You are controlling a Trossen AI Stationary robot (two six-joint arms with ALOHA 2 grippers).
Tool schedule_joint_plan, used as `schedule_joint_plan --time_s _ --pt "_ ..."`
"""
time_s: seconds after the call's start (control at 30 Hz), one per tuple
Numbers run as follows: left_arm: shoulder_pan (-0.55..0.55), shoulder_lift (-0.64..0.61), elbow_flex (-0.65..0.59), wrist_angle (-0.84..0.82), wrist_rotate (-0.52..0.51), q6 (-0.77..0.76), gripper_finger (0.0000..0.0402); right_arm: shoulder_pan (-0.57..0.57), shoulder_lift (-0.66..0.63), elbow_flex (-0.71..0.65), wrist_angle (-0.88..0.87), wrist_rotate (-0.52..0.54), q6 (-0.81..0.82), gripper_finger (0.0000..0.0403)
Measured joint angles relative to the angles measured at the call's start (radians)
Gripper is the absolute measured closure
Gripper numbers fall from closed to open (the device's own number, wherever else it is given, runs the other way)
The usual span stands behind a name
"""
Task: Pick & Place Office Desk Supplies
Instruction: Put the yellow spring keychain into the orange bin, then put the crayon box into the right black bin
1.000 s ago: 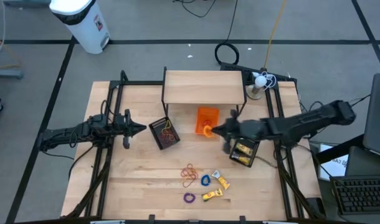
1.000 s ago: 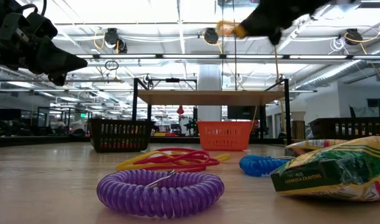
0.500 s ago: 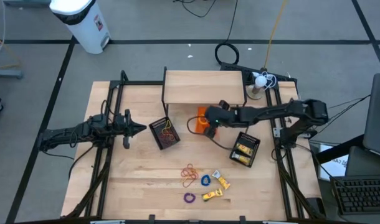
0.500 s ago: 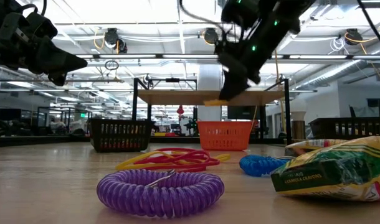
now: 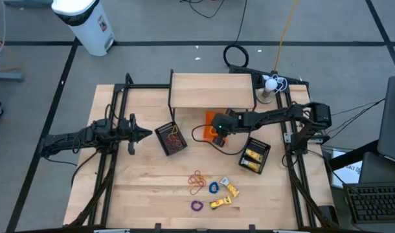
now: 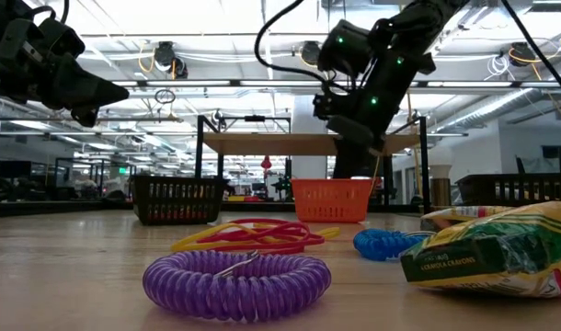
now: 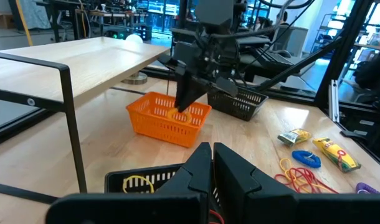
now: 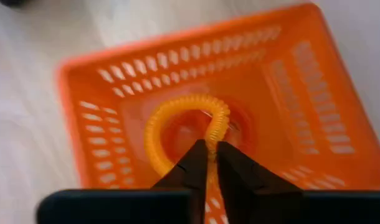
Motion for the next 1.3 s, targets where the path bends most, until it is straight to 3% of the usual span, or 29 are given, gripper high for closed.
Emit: schedule_joint_plan --time_s 0.27,0.4,0.5,0.7,0.93,1.17,1.3 --pt "0.0 0.0 0.0 0.0 0.0 0.0 0.038 0.007 -0.107 0.0 0.002 0.056 0.026 0.0232" --pt "-0.001 0.0 0.0 0.0 0.0 0.0 0.038 0.028 -0.231 -0.001 0.013 0.055 0.026 0.0208" --pt "-0.001 0.0 0.0 0.0 0.0 0.0 0.038 0.077 -0.333 -0.013 0.084 0.055 -0.032 0.0241" --pt "0.0 0.0 0.0 0.0 0.0 0.008 0.038 0.195 -0.529 -0.097 0.31 0.023 -0.138 0.0388" --pt "0.0 0.0 0.0 0.0 0.0 0.0 0.038 0.262 -0.755 -0.249 0.478 0.021 -0.16 0.0401" --pt "0.0 0.0 0.0 0.0 0.0 0.008 0.038 0.273 -0.991 -0.477 0.687 -0.052 -0.185 0.0402" --pt "0.0 0.0 0.0 0.0 0.0 0.008 0.038 0.273 -1.11 -0.579 0.716 -0.055 -0.187 0.0402"
